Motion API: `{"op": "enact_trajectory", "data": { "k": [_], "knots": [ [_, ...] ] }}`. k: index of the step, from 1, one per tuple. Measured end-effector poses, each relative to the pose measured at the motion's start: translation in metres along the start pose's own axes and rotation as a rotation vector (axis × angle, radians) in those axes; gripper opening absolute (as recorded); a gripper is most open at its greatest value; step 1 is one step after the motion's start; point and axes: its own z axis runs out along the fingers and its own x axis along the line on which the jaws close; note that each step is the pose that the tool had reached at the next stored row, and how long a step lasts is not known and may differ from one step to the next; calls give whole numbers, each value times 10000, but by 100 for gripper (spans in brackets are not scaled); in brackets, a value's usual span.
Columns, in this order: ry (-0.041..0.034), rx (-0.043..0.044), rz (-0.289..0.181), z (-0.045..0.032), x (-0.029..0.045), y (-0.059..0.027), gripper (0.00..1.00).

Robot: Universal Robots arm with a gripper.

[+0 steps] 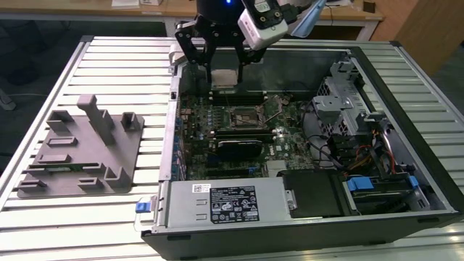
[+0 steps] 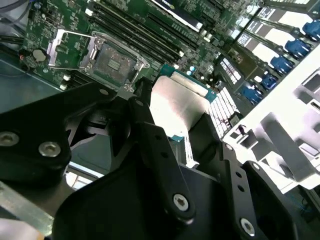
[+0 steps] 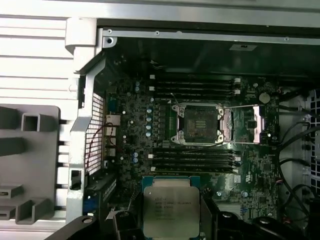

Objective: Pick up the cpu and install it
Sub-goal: 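Pick up the cpu and move it towards the insertion slot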

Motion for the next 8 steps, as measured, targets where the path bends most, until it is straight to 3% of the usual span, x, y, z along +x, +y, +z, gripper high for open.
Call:
{"op": "enact_trajectory", "data": {
  "k": [8],
  "knots": [
    [11,15,0,91,-80,2,54]
  ]
}}
